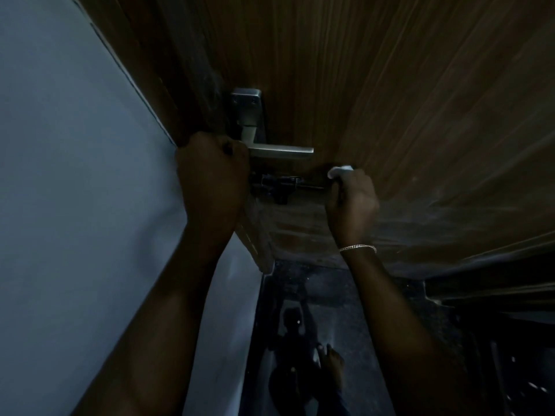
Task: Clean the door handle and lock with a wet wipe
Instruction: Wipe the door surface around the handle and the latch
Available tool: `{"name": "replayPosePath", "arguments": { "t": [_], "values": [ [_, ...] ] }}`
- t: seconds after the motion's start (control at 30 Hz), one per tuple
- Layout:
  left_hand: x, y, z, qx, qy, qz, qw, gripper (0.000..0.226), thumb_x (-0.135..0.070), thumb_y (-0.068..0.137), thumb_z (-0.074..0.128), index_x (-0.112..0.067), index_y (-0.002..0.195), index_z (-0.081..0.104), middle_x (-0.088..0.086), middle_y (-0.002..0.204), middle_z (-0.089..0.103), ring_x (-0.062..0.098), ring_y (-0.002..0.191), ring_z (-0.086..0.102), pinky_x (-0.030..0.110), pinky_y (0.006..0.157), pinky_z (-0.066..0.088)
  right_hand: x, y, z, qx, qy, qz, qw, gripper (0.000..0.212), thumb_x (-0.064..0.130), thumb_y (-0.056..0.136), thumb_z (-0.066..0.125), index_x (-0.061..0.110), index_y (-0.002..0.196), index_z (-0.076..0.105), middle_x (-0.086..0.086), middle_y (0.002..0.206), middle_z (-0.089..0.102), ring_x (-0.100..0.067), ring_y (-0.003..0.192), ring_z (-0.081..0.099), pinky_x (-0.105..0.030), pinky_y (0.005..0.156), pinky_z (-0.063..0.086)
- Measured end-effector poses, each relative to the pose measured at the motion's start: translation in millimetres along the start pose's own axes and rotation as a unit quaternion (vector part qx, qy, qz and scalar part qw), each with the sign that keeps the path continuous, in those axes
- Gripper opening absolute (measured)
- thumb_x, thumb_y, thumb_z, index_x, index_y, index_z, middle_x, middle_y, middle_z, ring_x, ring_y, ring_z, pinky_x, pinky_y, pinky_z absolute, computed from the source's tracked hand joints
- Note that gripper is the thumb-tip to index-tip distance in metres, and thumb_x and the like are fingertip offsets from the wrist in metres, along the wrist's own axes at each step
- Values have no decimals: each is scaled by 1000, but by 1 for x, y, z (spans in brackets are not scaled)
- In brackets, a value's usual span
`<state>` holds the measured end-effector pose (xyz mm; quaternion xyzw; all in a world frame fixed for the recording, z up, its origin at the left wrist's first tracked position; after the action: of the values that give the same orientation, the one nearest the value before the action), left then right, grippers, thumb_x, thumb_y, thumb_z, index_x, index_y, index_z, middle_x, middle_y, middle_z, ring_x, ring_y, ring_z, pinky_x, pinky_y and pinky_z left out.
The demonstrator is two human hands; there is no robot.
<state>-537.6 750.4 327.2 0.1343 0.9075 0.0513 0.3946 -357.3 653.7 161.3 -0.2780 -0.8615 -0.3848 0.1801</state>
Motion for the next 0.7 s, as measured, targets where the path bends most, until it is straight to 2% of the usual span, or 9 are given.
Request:
{"name": "replayPosePath", "arguments": {
  "t": [0.13,0.27,0.33,0.43,0.5,0.6,0.7],
  "values": [
    [0,1,1,0,-3,-14,1000,26,-24,98,58,-5,100,75,10,93,76,20,83,74,37,79,61,26,4,1,68,-45,-49,995,23,14,88,56,20,105,70,2,100,65,-18,89,59,-30,61,49],
    [1,3,3,2,-4,-28,1000,26,-24,97,58,-5,98,75,8,93,76,19,85,73,38,80,61,35,13,-3,114,-98,-35,988,21,16,80,62,20,99,71,1,96,65,-21,90,56,-27,56,43],
    [2,3,4,1,-17,-37,999,25,-23,97,58,-4,97,75,9,92,76,19,84,74,39,78,62,48,15,2,139,-111,-47,983,19,18,83,61,18,100,71,-1,99,66,-23,91,55,-24,58,38],
    [3,3,4,-3,-21,-47,999,24,-23,96,59,-5,95,74,8,91,76,19,83,74,39,78,62,71,15,12,189,-83,-73,976,24,17,90,60,13,111,69,-10,110,69,-29,97,63,-32,70,53],
    [3,3,5,-3,-22,-50,999,23,-23,96,60,-6,94,74,7,91,76,18,82,74,38,78,62,90,14,23,212,-44,-88,972,20,14,96,59,9,113,68,-17,106,72,-33,92,69,-41,76,57],
    [3,5,6,0,-13,-60,998,21,-24,95,60,-8,95,75,6,92,76,18,84,74,34,80,60,124,14,40,244,15,-114,963,19,11,99,56,1,109,69,-22,106,71,-36,94,69,-41,82,54],
    [5,6,6,2,-9,-64,998,21,-24,95,61,-8,94,75,5,92,76,18,86,73,35,81,60,131,12,44,238,65,-91,965,21,12,97,60,-2,111,69,-23,110,70,-37,103,66,-40,89,51]
  ]
}}
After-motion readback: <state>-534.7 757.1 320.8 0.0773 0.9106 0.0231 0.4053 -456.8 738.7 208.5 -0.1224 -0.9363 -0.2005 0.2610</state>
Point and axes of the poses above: each hand's wrist, its own y-axis towards the middle knuckle, its own z-axis out of the palm, x = y × z, the point moved 1 cm from there along y, towards the middle knuckle
